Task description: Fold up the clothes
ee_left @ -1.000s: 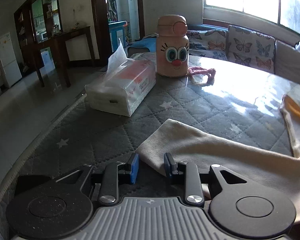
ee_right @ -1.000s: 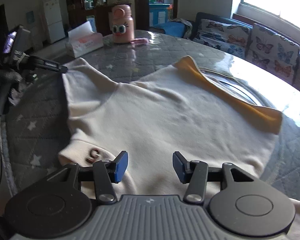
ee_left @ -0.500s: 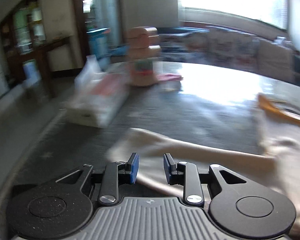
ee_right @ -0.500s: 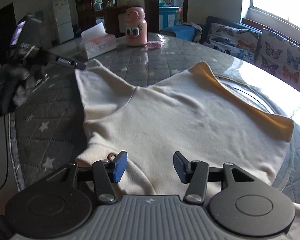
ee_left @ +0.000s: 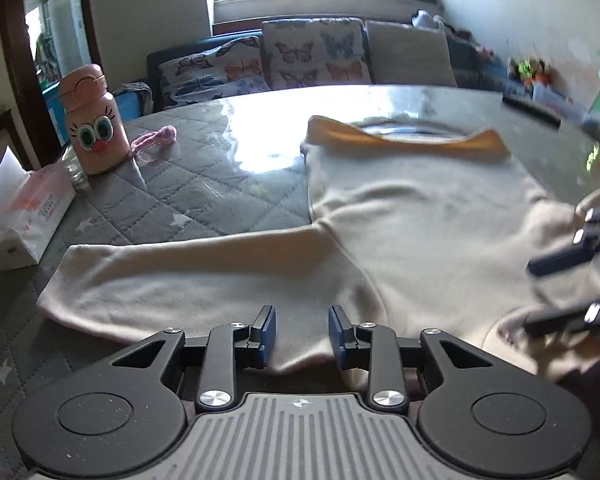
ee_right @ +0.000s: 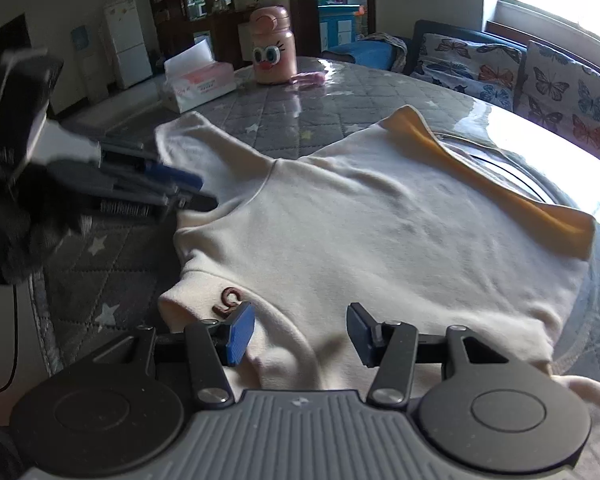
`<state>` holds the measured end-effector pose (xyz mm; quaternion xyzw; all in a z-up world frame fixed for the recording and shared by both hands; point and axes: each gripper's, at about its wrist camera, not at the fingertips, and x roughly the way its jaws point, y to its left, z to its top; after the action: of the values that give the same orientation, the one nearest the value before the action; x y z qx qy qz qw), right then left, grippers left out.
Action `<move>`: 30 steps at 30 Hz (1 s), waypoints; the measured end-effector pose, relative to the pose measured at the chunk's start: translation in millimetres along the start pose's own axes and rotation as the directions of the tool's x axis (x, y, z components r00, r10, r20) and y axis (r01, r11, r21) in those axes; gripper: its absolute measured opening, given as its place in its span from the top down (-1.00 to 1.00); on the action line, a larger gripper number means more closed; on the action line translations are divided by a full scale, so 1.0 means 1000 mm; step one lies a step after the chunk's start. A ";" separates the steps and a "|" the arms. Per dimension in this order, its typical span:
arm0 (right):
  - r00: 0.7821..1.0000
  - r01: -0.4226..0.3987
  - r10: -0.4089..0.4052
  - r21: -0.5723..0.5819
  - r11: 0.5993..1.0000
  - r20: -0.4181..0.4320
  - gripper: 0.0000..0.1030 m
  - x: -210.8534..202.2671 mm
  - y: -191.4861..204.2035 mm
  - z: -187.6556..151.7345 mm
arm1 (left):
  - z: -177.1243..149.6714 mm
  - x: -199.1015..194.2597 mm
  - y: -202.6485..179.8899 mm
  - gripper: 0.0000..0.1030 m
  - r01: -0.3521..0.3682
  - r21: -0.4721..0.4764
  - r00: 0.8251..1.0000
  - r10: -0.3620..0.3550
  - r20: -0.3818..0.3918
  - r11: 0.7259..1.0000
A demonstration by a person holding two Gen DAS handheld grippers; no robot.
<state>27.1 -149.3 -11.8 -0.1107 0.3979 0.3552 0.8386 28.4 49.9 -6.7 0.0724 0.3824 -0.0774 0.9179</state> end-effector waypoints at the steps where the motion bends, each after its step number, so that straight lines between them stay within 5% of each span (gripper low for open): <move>1: 1.000 0.003 -0.003 0.011 1.000 0.003 -0.01 -0.002 -0.004 0.000 | 0.000 -0.001 0.001 0.25 -0.005 0.002 1.000 0.005 0.000 1.000; 10: 0.993 0.103 -0.108 0.125 0.987 0.036 -0.01 -0.013 -0.058 0.005 | 0.020 -0.007 0.007 0.22 0.003 -0.017 0.999 -0.002 0.038 1.000; 16: 0.988 0.150 -0.155 0.215 0.965 0.007 0.01 0.003 -0.111 0.020 | 0.026 -0.003 -0.014 0.21 0.099 -0.011 0.994 -0.099 0.037 0.995; 30: 0.987 0.161 -0.162 0.205 0.965 -0.015 0.14 0.094 -0.140 0.090 | 0.024 0.018 -0.049 0.13 0.247 0.041 0.969 -0.246 -0.015 0.968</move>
<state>216.6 -160.8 -36.2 -0.0550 0.4213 0.2428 0.8721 47.9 -3.9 -5.9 0.0442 0.3912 -0.1985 0.8975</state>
